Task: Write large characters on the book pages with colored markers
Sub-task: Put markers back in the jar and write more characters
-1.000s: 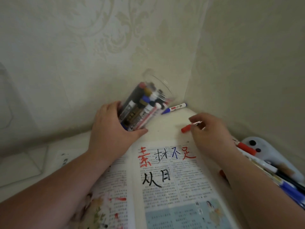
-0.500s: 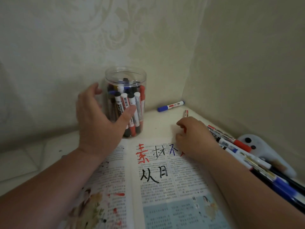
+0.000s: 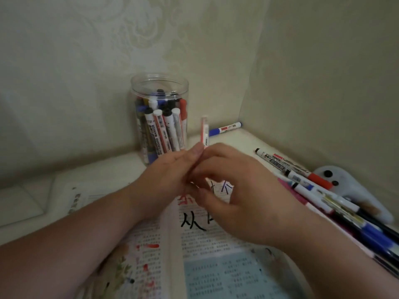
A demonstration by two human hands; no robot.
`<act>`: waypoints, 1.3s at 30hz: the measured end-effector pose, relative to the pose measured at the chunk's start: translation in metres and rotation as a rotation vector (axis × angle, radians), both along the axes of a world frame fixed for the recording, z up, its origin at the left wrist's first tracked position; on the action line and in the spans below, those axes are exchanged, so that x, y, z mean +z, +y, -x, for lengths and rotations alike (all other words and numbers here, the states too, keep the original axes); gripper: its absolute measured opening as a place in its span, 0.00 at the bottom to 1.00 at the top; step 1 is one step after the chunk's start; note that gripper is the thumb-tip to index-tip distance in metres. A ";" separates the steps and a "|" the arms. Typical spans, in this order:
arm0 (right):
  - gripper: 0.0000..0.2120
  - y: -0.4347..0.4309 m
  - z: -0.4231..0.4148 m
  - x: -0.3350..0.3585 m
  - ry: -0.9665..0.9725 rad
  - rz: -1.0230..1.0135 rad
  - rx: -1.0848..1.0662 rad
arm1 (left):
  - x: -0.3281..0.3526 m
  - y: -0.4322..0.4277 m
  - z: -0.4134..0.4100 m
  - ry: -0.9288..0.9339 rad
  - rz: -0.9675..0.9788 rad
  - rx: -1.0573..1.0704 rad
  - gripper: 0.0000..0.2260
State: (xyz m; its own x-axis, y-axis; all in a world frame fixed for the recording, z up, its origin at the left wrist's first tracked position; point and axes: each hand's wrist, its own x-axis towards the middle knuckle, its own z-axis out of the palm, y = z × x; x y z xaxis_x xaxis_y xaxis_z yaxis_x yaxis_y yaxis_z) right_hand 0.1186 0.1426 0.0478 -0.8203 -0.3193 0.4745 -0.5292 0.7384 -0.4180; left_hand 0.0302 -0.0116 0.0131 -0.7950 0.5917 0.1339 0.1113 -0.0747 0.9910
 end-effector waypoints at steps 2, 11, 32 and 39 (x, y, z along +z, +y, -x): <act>0.08 0.007 -0.004 0.004 -0.155 -0.109 0.084 | -0.005 0.001 0.002 -0.067 -0.070 -0.076 0.16; 0.23 0.036 0.008 -0.003 -0.257 0.382 -0.143 | -0.004 0.005 -0.002 0.249 0.211 -0.111 0.12; 0.06 0.031 0.019 -0.015 -0.287 0.821 -0.090 | 0.005 0.005 -0.011 0.619 0.352 -0.064 0.12; 0.14 0.058 0.022 -0.003 -0.475 1.057 -0.036 | -0.007 -0.003 0.001 0.301 0.311 -0.017 0.18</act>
